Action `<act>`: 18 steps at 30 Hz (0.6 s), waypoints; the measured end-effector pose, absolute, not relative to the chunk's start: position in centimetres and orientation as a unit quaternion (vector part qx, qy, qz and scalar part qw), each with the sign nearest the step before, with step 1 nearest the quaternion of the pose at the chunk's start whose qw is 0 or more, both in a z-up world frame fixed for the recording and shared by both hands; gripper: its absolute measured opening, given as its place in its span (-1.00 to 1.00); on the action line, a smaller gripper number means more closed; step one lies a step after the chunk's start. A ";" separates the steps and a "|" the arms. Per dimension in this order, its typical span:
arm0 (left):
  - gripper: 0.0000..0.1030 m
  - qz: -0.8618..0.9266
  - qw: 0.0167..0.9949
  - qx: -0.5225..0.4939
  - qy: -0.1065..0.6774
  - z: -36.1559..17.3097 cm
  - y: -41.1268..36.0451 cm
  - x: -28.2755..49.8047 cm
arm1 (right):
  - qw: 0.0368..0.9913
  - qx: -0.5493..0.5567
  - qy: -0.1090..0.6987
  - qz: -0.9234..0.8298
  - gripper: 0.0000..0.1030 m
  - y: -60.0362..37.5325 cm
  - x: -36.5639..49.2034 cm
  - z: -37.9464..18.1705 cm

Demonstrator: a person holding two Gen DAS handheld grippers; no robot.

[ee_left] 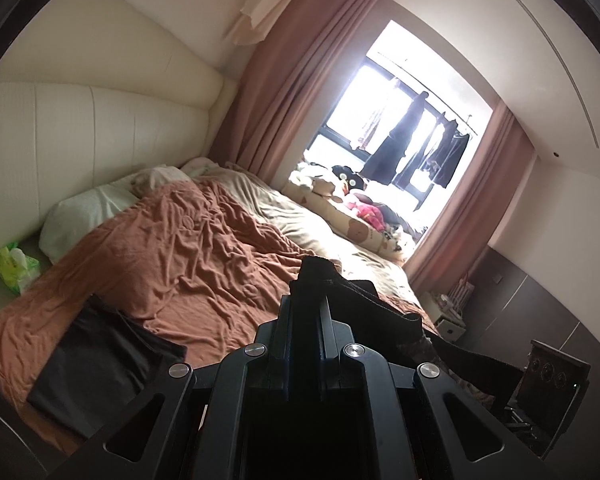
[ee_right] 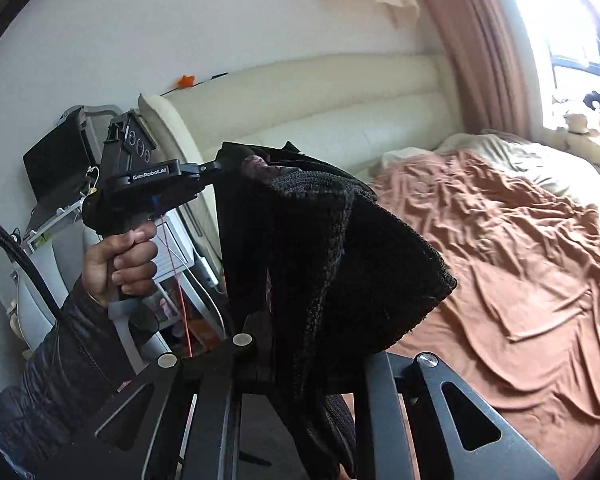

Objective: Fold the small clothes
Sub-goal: 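Lift the black garment with both grippers and fold it over in the air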

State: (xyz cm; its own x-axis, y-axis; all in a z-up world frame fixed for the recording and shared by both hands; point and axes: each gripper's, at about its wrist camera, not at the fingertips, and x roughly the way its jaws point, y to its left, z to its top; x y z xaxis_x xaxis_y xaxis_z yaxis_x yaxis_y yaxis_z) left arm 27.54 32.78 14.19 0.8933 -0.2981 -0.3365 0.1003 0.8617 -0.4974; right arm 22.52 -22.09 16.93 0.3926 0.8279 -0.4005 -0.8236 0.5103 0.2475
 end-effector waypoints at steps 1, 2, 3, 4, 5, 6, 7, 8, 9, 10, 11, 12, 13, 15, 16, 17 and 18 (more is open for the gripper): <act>-0.82 -0.101 0.943 -0.243 0.206 13.9 33.7 27.6 | 0.833 0.002 0.242 0.497 -0.80 -21.4 22.8 16.8; -0.82 -0.096 0.943 -0.245 0.206 13.7 34.7 27.7 | 0.831 0.001 0.242 0.500 -0.80 -21.1 23.1 16.6; -0.82 -0.091 0.943 -0.245 0.206 13.5 35.4 27.7 | 0.829 -0.003 0.242 0.505 -0.80 -20.4 23.5 16.4; -0.82 -0.085 0.943 -0.245 0.207 13.2 36.2 27.7 | 0.828 -0.007 0.241 0.507 -0.80 -19.5 23.5 16.3; -0.82 -0.079 0.943 -0.246 0.208 13.0 37.0 27.7 | 0.824 -0.010 0.241 0.512 -0.80 -18.5 23.7 16.1; -0.82 -0.075 0.943 -0.248 0.209 12.8 37.8 27.6 | 0.820 -0.011 0.244 0.518 -0.80 -17.9 24.0 15.9; -0.82 -0.071 0.943 -0.248 0.209 12.7 38.4 27.7 | 0.818 -0.014 0.245 0.520 -0.80 -17.3 24.2 15.8; -0.82 -0.068 0.944 -0.247 0.209 12.6 39.0 27.6 | 0.817 -0.018 0.246 0.521 -0.80 -16.5 24.3 15.6; -0.82 -0.063 0.944 -0.246 0.209 12.5 39.7 27.6 | 0.815 -0.020 0.247 0.524 -0.80 -15.9 24.6 15.5; -0.82 -0.059 0.944 -0.246 0.210 12.4 40.4 27.4 | 0.813 -0.022 0.249 0.526 -0.80 -15.3 24.8 15.3; -0.82 -0.053 0.944 -0.247 0.210 12.2 41.1 27.3 | 0.810 -0.024 0.251 0.529 -0.80 -14.7 25.0 15.0; -0.82 -0.049 0.945 -0.247 0.209 12.0 41.7 27.3 | 0.808 -0.025 0.253 0.531 -0.80 -14.0 25.2 14.9; -0.82 -0.043 0.946 -0.244 0.210 11.9 42.2 27.2 | 0.806 -0.026 0.255 0.534 -0.80 -13.5 25.4 14.7; -0.82 -0.035 0.945 -0.251 0.208 11.5 43.6 26.8 | 0.802 -0.032 0.255 0.539 -0.80 -12.4 25.4 14.3; -0.82 -0.032 0.944 -0.253 0.207 11.3 44.2 26.6 | 0.800 -0.034 0.256 0.541 -0.80 -11.8 25.5 14.1; -0.82 -0.024 0.945 -0.253 0.207 11.0 44.8 26.4 | 0.798 -0.037 0.258 0.543 -0.80 -10.7 25.5 14.0; -0.82 -0.017 0.944 -0.254 0.208 10.9 45.4 26.3 | 0.796 -0.042 0.260 0.545 -0.80 -10.1 25.6 13.8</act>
State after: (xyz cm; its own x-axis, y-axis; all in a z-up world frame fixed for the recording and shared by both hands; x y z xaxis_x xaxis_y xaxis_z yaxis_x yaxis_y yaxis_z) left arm 26.33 45.45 10.85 0.9131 -0.1374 -0.3839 -0.0736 0.8705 -0.4866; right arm 25.57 -10.11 13.77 0.2709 0.8462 -0.4590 -0.8895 0.4023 0.2167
